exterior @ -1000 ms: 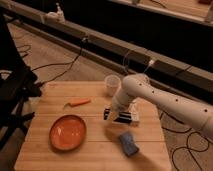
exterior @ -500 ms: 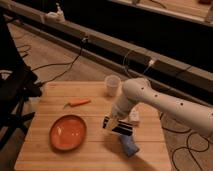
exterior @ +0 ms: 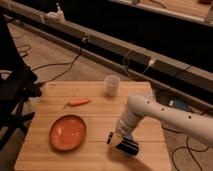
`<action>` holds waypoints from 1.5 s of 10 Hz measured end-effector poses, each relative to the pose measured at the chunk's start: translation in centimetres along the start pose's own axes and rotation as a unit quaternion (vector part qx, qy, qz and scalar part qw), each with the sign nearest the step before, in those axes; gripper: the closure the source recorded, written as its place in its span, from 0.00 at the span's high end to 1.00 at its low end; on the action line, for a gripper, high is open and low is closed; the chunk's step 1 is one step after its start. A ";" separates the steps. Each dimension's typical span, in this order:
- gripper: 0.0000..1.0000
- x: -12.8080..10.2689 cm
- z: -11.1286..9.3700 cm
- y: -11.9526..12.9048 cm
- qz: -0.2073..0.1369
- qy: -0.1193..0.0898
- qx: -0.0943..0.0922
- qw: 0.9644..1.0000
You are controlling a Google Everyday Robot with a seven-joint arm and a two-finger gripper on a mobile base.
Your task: Place the eraser on the white sponge
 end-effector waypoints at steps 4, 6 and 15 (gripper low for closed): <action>0.00 1.3 -0.1 -1.8 0.006 0.023 0.009 1.000; 0.14 1.7 -0.3 -3.1 0.000 0.037 0.020 0.999; 0.69 -1.7 -0.5 -5.7 -0.032 -0.032 0.092 0.995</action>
